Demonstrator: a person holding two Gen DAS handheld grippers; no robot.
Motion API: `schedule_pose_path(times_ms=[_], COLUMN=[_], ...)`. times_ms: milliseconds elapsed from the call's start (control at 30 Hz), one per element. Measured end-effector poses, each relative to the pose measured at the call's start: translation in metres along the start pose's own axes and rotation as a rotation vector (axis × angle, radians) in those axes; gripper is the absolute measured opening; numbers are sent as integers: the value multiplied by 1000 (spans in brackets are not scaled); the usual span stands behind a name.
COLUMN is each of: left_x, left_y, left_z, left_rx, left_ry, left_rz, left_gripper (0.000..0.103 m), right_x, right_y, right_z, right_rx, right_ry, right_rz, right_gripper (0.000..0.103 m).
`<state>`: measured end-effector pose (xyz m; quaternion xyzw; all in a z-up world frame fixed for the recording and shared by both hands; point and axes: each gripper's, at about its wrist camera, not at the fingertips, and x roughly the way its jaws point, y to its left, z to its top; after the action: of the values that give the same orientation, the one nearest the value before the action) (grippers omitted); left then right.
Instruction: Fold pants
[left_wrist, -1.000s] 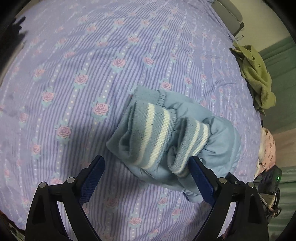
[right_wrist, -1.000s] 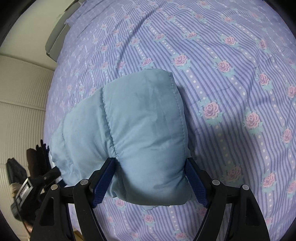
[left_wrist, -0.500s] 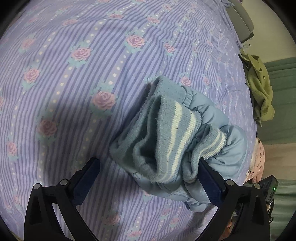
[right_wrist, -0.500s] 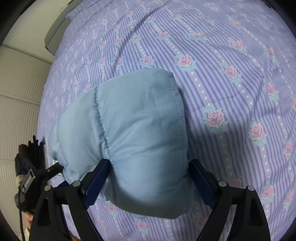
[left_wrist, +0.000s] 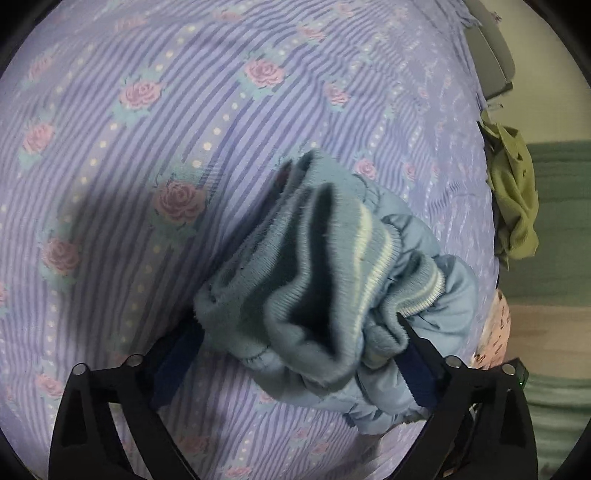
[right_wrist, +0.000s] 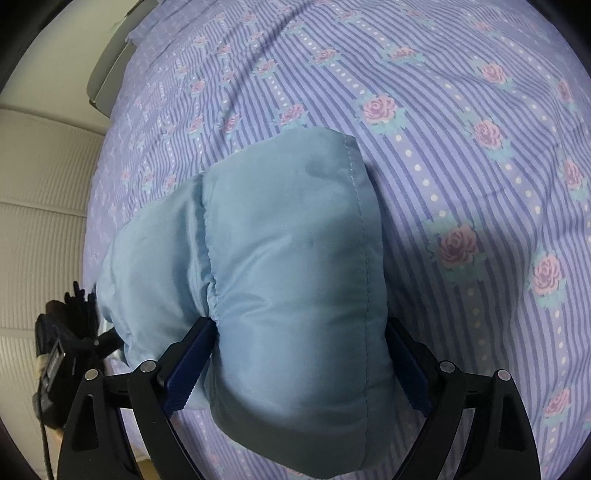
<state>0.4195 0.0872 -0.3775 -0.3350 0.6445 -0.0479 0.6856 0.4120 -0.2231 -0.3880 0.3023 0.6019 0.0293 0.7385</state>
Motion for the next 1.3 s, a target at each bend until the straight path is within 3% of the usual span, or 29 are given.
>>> schedule_pose_path(times_ms=[200,233,267,400,500,667,1067,1300], left_x=[12,12,11,3,-7,-27,-130,-210], left_y=[-1,-1,-2,-8,-19,-45,-89,-115], left_z=[6,6,5,3,1,-10,-85,-146], left_rx=[-31,-30,-22,-2,46,178,331,398], left_ry=[0,-3,-5,-8,-24,-66,-235,-429], left_rz=[-23,-35,-64,-71,-51,-9,-101,-97], left_gripper=[100,96,81,62,55,50,50,50], right_x=[4,5,6,6,-2,-26,-153,-231], right_y=[-6,-6,-6,4,12,30,46,69], right_z=[0,0,0,1,1,-6,-53,-79], right_rx=[30,35,36,23,-13,-94,-196,-290], right_ry=[7,9,10,18,14,-16,-197,-290], right_rz=[20,23,25,39,23,-10,55,133], right_gripper=[90,90,90,75,65,52,51,51])
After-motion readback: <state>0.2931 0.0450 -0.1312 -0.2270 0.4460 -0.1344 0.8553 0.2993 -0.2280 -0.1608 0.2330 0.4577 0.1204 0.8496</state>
